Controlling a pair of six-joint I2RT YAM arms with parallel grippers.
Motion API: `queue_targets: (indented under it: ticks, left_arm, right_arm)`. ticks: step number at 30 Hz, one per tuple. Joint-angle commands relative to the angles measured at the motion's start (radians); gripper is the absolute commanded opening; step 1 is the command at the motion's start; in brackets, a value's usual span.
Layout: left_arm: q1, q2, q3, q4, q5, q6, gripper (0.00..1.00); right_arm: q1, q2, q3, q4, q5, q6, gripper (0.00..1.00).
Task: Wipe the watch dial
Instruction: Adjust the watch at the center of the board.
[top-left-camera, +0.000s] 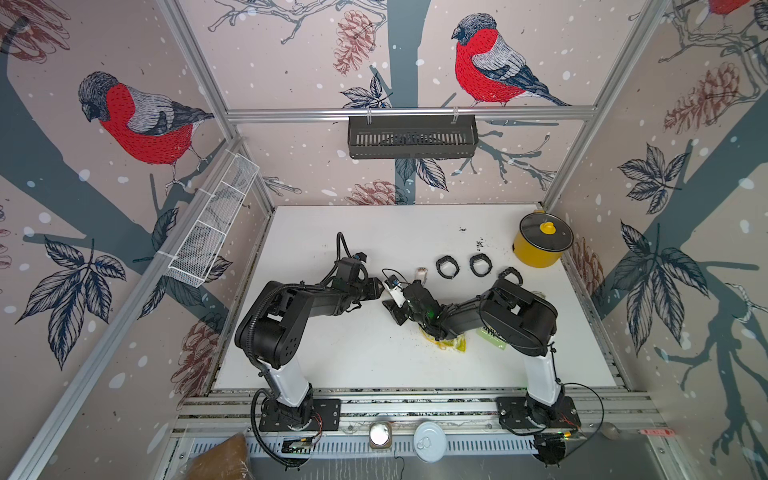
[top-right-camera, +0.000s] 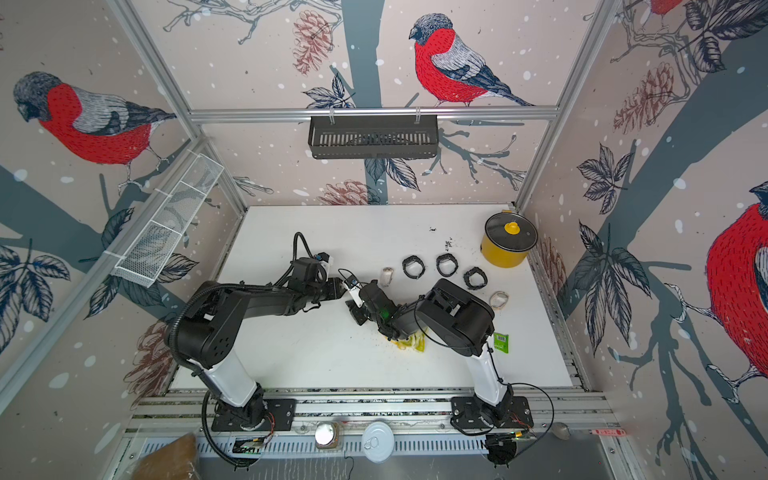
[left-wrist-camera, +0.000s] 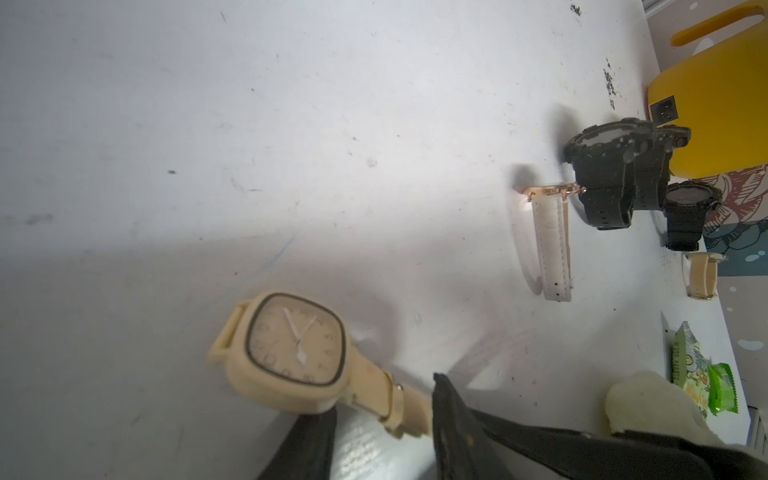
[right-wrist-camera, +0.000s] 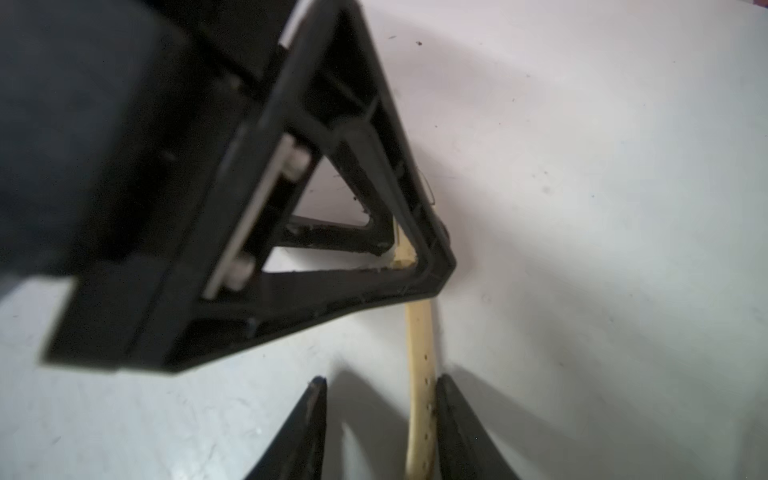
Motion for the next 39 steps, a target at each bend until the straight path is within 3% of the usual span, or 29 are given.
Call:
queue_targets:
  ticks: [1,5,17,21,24,29,33,39]
  left_arm:
    - [0.002,0.016,-0.002,-0.159,-0.005,-0.006,0.4]
    - [0.004,0.004,0.007,-0.181,-0.007,0.006,0.42]
    - [0.012,-0.185,-0.085,-0.221,-0.081,-0.005,0.48]
    - [0.059,-0.356,-0.15,-0.243,-0.169,-0.053,0.5]
    - [0.103,-0.474,-0.153,-0.326,-0.305,-0.09,0.51]
    - [0.132,-0.598,-0.195,-0.327,-0.417,-0.127,0.57]
    - [0.133,-0.633,-0.201,-0.326,-0.46,-0.123,0.58]
    - [0.133,-0.622,-0.22,-0.291,-0.425,-0.129,0.58]
  right_arm:
    - [-0.024,0.026,0.018,-0.021,0.023,0.007,0.3]
    - [-0.039,0.05,0.037,-0.063,0.024,0.018,0.04]
    - [-0.011,0.045,0.056,-0.164,0.223,0.025,0.03]
    - [0.031,0.029,0.082,-0.215,0.301,-0.01,0.17]
    - [0.043,0.013,0.085,-0.222,0.286,-0.015,0.21]
    - [0.055,-0.016,0.084,-0.229,0.258,-0.012,0.33]
    - [0.06,-0.033,0.094,-0.257,0.241,-0.024,0.33]
    - [0.031,-0.118,0.135,-0.358,0.115,0.0,0.44]
